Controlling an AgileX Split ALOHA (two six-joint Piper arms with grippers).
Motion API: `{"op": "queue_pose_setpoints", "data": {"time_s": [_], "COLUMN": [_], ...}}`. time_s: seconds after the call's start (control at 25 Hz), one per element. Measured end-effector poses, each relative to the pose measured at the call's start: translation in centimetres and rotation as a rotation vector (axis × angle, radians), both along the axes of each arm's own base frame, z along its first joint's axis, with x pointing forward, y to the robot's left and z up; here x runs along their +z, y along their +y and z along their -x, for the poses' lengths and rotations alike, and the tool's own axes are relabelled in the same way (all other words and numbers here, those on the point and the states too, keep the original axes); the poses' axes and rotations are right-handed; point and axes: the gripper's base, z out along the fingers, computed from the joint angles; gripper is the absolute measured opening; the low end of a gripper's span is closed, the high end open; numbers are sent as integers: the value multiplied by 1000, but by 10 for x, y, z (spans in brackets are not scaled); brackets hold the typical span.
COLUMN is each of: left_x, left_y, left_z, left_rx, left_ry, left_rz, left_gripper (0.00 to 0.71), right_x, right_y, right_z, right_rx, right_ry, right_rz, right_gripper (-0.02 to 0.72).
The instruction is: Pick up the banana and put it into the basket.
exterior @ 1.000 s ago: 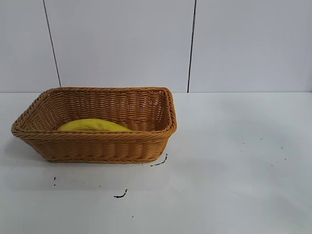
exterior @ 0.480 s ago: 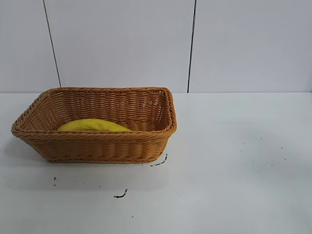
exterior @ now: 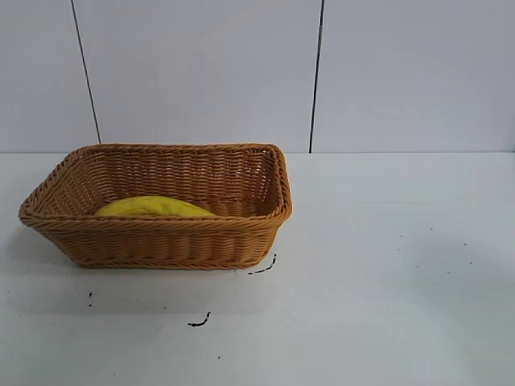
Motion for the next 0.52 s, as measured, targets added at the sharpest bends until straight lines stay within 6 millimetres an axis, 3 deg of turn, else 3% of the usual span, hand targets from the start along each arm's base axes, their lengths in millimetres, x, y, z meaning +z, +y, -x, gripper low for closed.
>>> {"op": "queue_pose_setpoints", "data": {"time_s": [0.52], "left_x": [0], "left_y": [0], "left_z": [0], "left_rx": [0], "left_ry": [0], "left_rz": [0], "left_gripper": [693], "right_x": [0], "right_y": [0], "right_z": [2], "right_rx": [5], "right_ry": [-12], "right_rz": [0], "right_gripper": [690]}}
